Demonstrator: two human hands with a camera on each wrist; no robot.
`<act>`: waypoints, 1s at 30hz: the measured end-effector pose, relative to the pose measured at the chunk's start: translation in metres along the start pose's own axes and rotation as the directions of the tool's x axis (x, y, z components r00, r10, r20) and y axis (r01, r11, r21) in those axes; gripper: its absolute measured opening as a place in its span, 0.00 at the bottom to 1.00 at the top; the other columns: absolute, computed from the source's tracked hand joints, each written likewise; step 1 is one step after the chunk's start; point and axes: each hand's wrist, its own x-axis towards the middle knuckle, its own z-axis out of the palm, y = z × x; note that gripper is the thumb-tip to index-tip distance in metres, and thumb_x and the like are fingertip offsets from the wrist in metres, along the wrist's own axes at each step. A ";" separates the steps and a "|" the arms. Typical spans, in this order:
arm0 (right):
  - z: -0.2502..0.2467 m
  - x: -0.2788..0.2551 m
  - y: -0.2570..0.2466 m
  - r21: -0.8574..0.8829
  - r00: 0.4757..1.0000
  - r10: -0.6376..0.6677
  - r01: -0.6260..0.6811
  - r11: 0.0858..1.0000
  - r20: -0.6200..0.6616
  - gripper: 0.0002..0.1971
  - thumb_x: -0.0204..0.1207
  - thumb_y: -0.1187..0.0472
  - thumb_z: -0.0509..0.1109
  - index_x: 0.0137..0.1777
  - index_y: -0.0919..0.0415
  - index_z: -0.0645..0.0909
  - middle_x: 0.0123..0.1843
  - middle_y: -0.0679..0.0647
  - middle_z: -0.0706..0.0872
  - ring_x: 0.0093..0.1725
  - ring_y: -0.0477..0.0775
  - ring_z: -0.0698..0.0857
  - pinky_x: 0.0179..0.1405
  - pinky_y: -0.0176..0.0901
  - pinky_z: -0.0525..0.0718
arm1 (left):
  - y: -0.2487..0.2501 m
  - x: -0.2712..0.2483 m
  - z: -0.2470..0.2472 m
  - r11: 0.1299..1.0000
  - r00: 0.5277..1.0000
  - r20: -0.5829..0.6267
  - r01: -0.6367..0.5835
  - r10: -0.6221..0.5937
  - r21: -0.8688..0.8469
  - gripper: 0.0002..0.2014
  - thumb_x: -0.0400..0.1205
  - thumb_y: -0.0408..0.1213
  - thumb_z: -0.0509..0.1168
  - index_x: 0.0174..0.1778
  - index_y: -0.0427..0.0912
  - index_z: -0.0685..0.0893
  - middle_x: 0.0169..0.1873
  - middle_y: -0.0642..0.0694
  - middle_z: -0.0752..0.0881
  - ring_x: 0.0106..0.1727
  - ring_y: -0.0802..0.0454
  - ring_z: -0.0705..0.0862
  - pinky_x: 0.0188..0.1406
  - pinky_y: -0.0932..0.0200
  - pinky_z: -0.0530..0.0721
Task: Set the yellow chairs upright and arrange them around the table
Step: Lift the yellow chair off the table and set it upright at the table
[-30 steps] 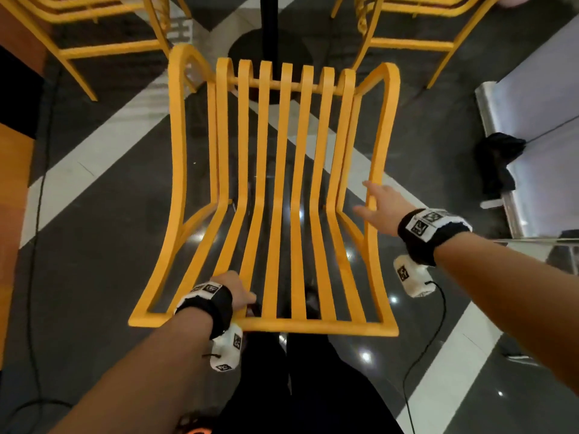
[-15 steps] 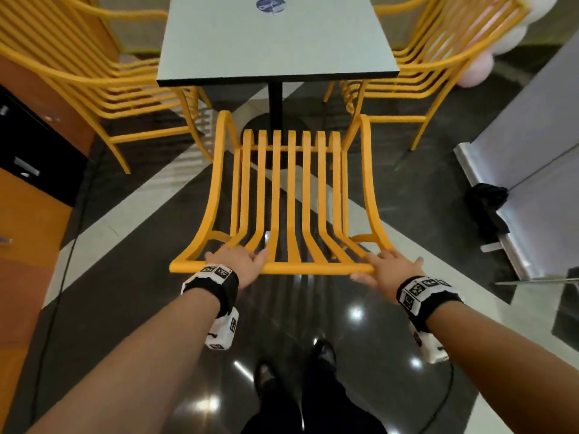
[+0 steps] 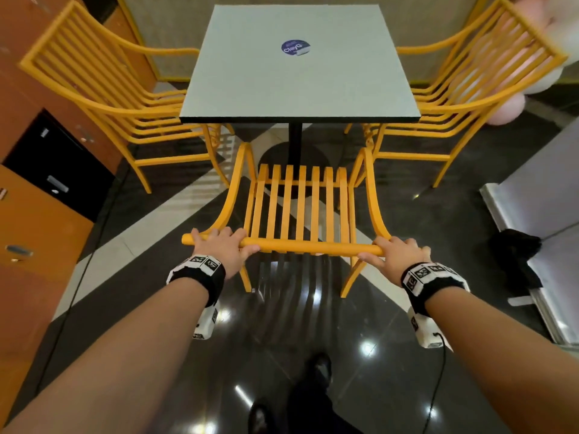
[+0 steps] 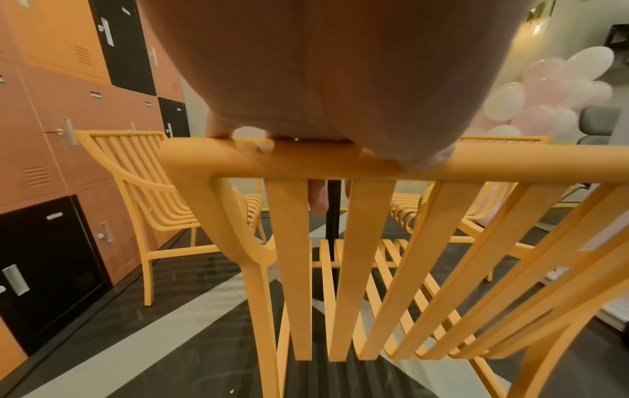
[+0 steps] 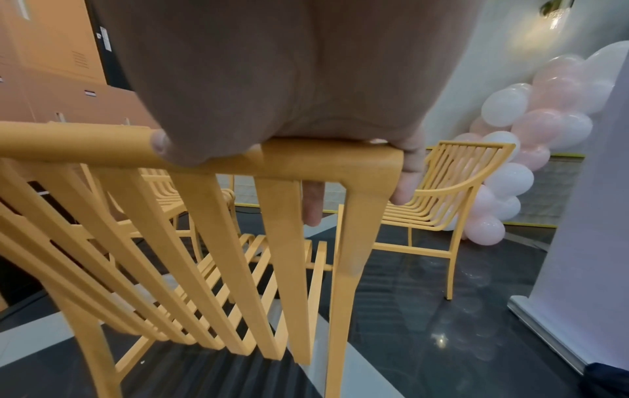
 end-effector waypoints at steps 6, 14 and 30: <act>-0.009 0.027 0.010 -0.031 0.997 -0.067 0.068 0.997 0.047 0.36 0.67 0.19 0.41 0.62 0.39 0.73 0.70 0.51 0.80 0.72 0.66 0.73 0.65 0.77 0.71 | 0.001 0.011 -0.001 1.000 0.999 -0.044 0.004 -0.004 -0.018 0.28 0.79 0.70 0.42 0.63 0.59 0.75 0.66 0.50 0.80 0.72 0.39 0.75 0.73 0.21 0.56; -0.027 0.055 0.017 -0.021 0.999 -0.042 0.042 0.999 0.022 0.36 0.68 0.20 0.44 0.59 0.45 0.74 0.62 0.52 0.84 0.69 0.65 0.75 0.63 0.74 0.72 | -0.005 0.038 -0.014 0.901 0.975 -0.141 -0.211 0.170 -0.378 0.13 0.86 0.45 0.58 0.63 0.67 0.77 0.55 0.59 0.79 0.64 0.53 0.75 0.74 0.38 0.58; -0.095 0.166 -0.008 -0.014 1.000 0.023 -0.023 1.000 0.012 0.34 0.67 0.21 0.54 0.54 0.50 0.70 0.52 0.53 0.84 0.66 0.65 0.77 0.66 0.72 0.72 | -0.016 0.147 -0.068 0.915 0.983 -0.151 -0.154 0.104 -0.372 0.13 0.86 0.43 0.59 0.63 0.62 0.81 0.51 0.58 0.78 0.54 0.55 0.75 0.71 0.37 0.64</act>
